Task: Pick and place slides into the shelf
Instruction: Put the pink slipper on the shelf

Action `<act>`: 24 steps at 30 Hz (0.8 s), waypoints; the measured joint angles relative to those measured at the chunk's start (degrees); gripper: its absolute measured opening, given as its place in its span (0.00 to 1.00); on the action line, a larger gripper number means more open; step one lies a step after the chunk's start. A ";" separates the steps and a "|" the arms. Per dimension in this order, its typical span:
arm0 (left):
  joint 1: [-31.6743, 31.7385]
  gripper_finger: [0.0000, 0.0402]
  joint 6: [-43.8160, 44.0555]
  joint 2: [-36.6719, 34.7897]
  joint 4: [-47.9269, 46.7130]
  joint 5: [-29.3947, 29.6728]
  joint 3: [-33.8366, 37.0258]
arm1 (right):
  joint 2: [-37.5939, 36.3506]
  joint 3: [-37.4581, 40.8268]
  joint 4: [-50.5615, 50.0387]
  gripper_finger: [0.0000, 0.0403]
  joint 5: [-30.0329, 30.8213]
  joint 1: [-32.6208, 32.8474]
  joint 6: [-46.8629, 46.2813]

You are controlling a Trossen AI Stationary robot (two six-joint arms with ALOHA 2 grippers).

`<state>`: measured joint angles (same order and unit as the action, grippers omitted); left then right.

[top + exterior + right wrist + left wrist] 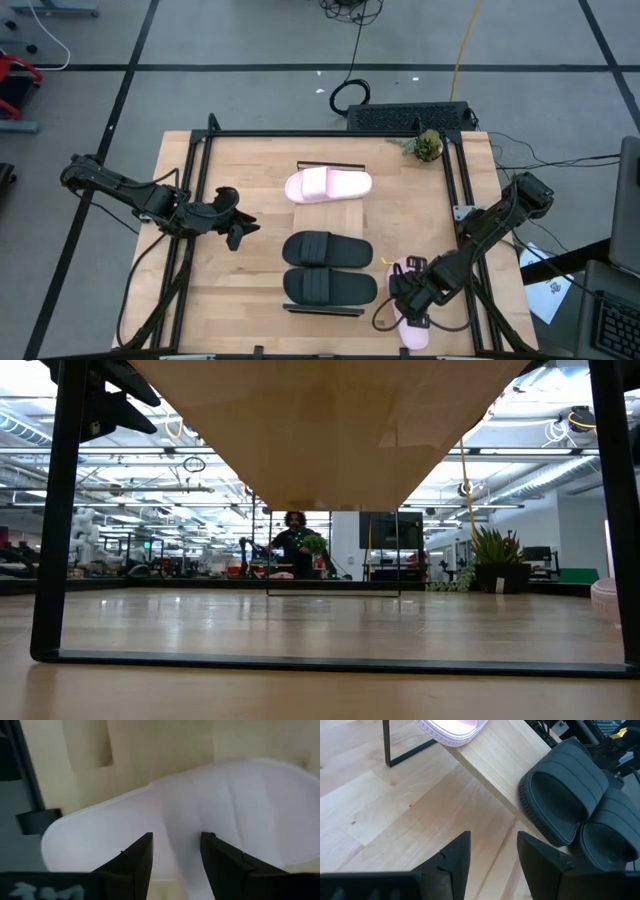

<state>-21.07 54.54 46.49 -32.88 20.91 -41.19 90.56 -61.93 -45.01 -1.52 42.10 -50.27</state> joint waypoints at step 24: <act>0.01 0.40 -0.37 -0.01 -0.11 -1.36 0.00 | 4.77 -7.67 15.06 0.01 -4.16 10.49 -14.83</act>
<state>-21.06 54.17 46.48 -32.99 19.55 -41.19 95.33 -69.60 -29.95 -5.68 52.58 -65.09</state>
